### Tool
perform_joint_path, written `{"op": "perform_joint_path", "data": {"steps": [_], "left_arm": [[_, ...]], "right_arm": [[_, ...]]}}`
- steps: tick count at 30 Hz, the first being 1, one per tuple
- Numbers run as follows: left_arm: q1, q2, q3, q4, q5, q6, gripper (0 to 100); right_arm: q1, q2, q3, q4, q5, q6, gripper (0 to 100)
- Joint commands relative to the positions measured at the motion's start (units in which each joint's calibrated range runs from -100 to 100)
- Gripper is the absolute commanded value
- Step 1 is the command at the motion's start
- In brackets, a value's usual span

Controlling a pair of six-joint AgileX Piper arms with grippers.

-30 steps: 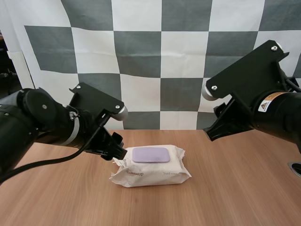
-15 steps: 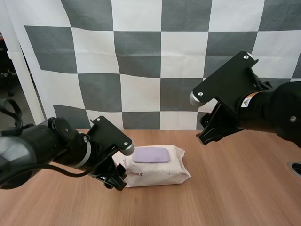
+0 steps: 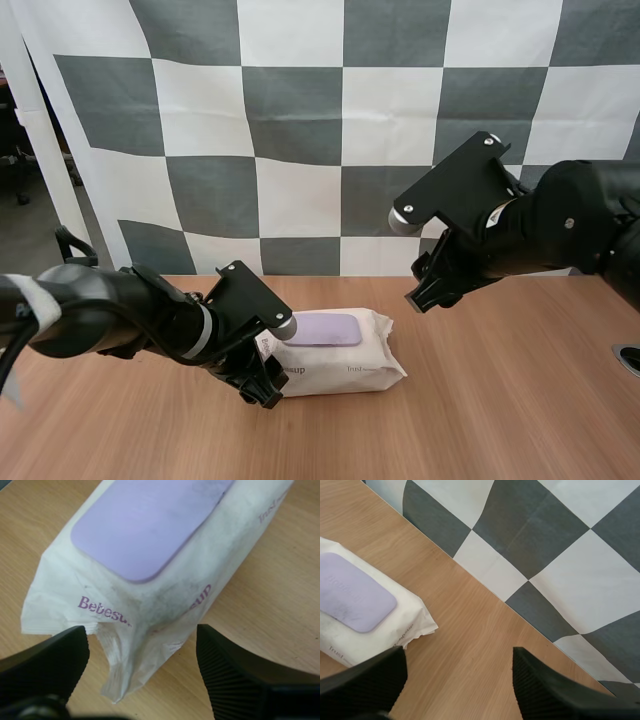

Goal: Open the wet wipes lid

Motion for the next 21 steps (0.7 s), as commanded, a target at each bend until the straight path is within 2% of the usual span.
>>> {"op": "perform_joint_path", "data": {"steps": [1, 6, 12, 13, 16, 18, 19, 21], "left_arm": [[0.02, 5.19, 0.04, -6.64, -1.05, 15.05, 100], [0.02, 11.23, 0.04, -16.76, -2.43, 23.88, 100], [0.02, 18.87, -1.84, -17.18, -2.42, 24.46, 100], [0.02, 20.02, -2.33, -17.43, -2.42, 24.46, 96], [0.02, 22.21, -3.24, -18.8, -1.95, 24.46, 52], [0.02, 22.77, -3.66, -18.97, 0.44, 24.46, 9], [0.02, 22.77, -3.66, -19.28, 1.97, 24.46, 0], [0.02, 22.77, -4.0, -19.64, 5.24, 24.46, 0]], "right_arm": [[0.01, 0.61, -0.04, 0.46, -1.08, -0.7, 100], [0.01, 0.61, -0.04, 4.7, -1.5, -3.48, 100], [0.01, 0.79, -0.04, 6.29, -1.14, -4.21, 100], [0.01, 1.01, -0.04, 6.4, -0.94, -4.21, 100], [0.01, 1.72, -0.04, 7.26, 1.18, -4.21, 100], [0.01, 2.08, -0.04, 8.65, 3.43, -4.96, 100], [0.01, 2.22, -0.04, 9.54, 4.51, -5.47, 100], [0.01, 2.34, -0.04, 11.64, 8.11, -8.67, 100]]}}
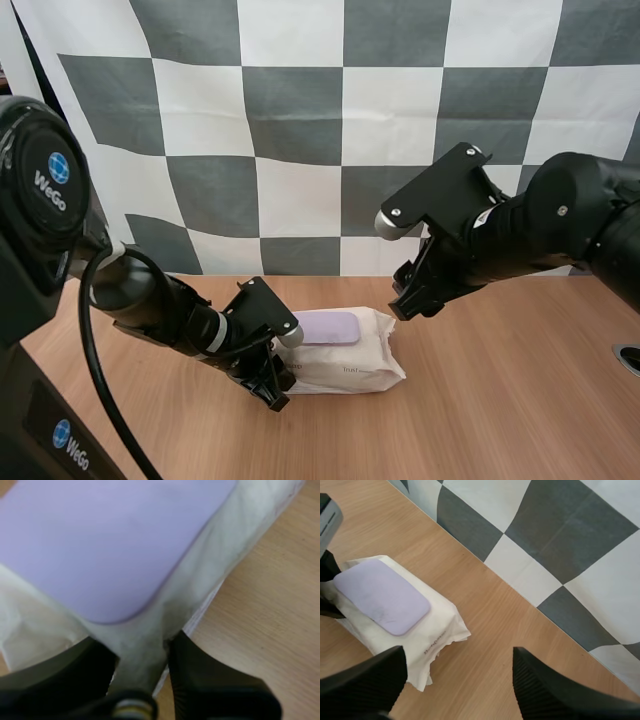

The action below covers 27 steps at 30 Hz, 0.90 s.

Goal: Open the wet wipes lid

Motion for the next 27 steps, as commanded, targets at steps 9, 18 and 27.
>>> {"op": "perform_joint_path", "data": {"steps": [9, 18, 27], "left_arm": [[0.02, 0.03, -0.16, -0.19, 12.51, 1.04, 0], [0.02, 0.03, -0.26, -0.19, 14.33, 1.04, 0], [0.02, 0.03, -0.26, -0.19, 14.33, 1.04, 0]], "right_arm": [[0.09, 3.59, -0.04, 9.29, 7.06, -17.55, 100], [0.09, 12.57, -0.04, 14.45, 7.06, -31.03, 100], [0.09, 21.72, -0.04, 16.5, 6.69, -38.61, 100]]}}
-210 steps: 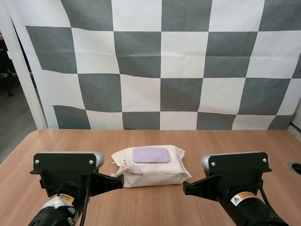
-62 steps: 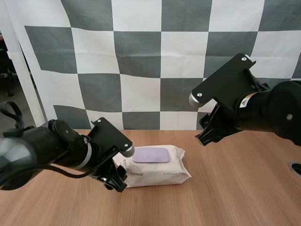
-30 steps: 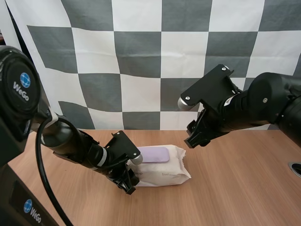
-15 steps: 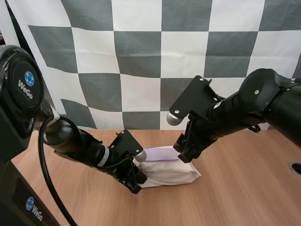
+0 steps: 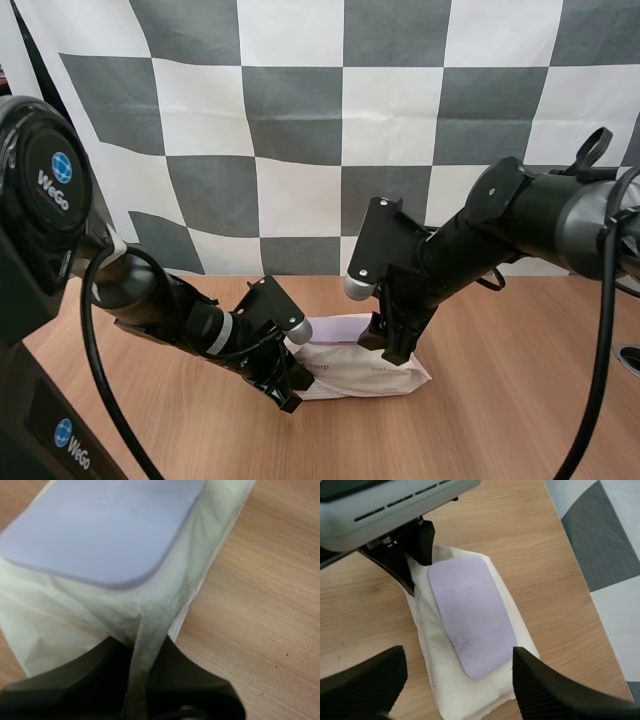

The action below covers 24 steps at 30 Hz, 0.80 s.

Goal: Open the wet wipes lid

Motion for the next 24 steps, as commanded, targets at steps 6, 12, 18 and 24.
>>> {"op": "perform_joint_path", "data": {"steps": [6, 12, 18, 24], "left_arm": [[0.02, 0.03, -0.04, -0.08, -0.22, 0.95, 0], [0.02, 0.03, -0.04, 0.16, -0.22, 0.95, 0], [0.02, 0.03, -0.04, 0.16, -0.22, 0.95, 0], [0.02, 0.03, -0.04, 0.16, -0.22, 0.95, 0]], "right_arm": [[1.9, 5.45, 0.1, 1.67, -4.79, -3.03, 100], [5.88, 6.99, 0.62, 0.71, -12.21, -1.98, 100], [6.6, 6.99, 0.66, -2.8, -13.91, -0.11, 100], [6.6, 6.99, 0.66, -3.47, -14.09, 0.25, 100]]}}
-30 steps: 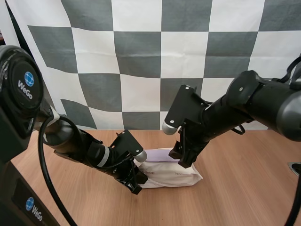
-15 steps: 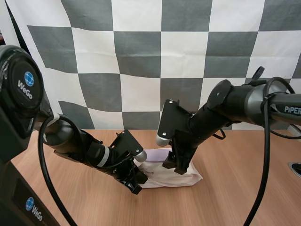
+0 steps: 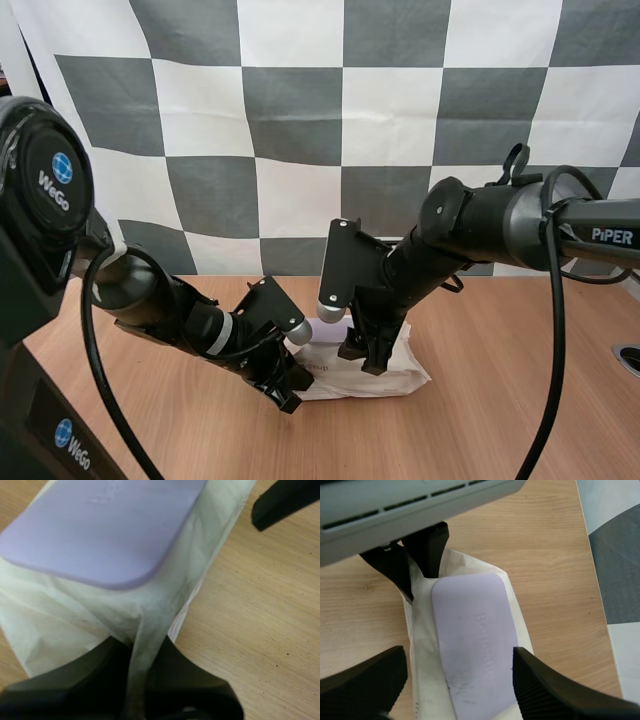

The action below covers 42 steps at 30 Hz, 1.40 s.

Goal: Open the wet wipes lid

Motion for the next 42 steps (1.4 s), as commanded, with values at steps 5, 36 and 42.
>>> {"op": "perform_joint_path", "data": {"steps": [5, 36, 42], "left_arm": [[0.02, 0.03, -0.04, 0.17, -0.03, 0.95, 0], [0.02, 0.03, -0.04, 0.44, 2.72, 0.86, 0], [0.02, 0.03, -0.04, 0.76, 2.86, 0.86, 0]], "right_arm": [[0.03, 2.73, 0.47, -0.69, -1.33, 0.09, 100], [0.03, 3.35, 0.47, 0.13, -2.65, 0.28, 0], [0.03, 3.24, 0.47, 0.02, -2.65, 0.28, 0]]}}
